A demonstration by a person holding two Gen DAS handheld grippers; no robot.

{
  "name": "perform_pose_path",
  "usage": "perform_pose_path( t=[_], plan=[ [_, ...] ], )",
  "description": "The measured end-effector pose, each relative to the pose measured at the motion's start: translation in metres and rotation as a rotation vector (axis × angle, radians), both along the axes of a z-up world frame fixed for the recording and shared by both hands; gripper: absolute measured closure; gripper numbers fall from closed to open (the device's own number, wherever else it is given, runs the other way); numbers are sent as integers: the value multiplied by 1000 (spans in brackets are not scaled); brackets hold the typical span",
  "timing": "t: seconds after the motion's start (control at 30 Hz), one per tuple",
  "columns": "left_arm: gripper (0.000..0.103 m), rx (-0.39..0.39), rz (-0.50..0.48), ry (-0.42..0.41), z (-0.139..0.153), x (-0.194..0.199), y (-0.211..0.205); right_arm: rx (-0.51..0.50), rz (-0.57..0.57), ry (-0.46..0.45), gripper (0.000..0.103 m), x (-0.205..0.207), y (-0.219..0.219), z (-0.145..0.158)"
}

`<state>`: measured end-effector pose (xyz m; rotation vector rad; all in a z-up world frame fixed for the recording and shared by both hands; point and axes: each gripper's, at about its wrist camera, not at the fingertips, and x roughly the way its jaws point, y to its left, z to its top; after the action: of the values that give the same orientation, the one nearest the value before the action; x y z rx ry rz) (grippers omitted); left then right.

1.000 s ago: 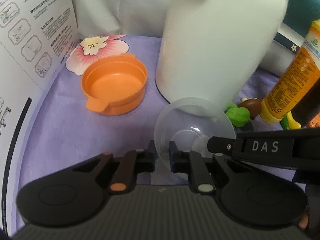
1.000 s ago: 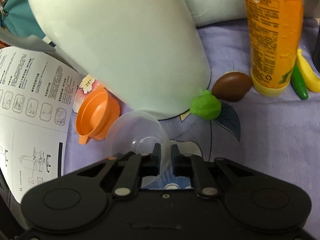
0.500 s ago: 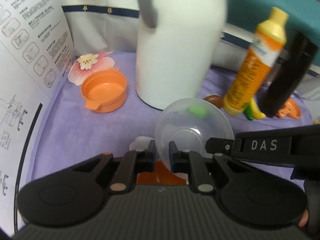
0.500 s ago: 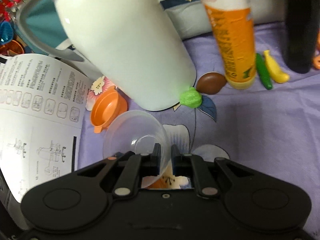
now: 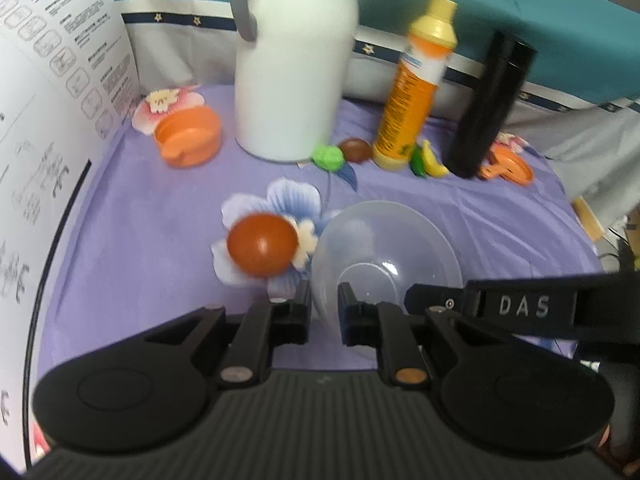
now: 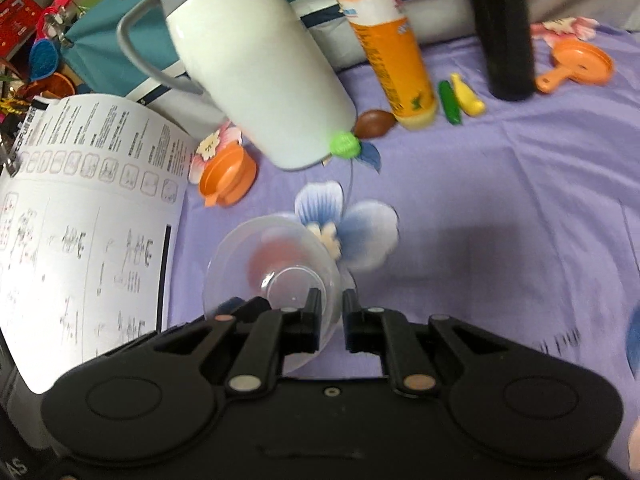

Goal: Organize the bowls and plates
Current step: 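Carry the clear bowl with both grippers and lower it into the blue bowl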

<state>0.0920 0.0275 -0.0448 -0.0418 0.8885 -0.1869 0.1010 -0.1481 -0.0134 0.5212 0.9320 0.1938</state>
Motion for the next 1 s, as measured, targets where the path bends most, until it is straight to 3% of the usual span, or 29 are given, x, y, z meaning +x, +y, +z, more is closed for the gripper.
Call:
perform_pose_path(
  t=[0.5, 1.0],
  plan=[
    [90, -10, -86, 47, -5, -86, -22, 4, 4, 50, 91, -104, -25, -18],
    [90, 25, -125, 114, -22, -108, -37, 21, 7, 115, 89, -137, -36, -39]
  ],
)
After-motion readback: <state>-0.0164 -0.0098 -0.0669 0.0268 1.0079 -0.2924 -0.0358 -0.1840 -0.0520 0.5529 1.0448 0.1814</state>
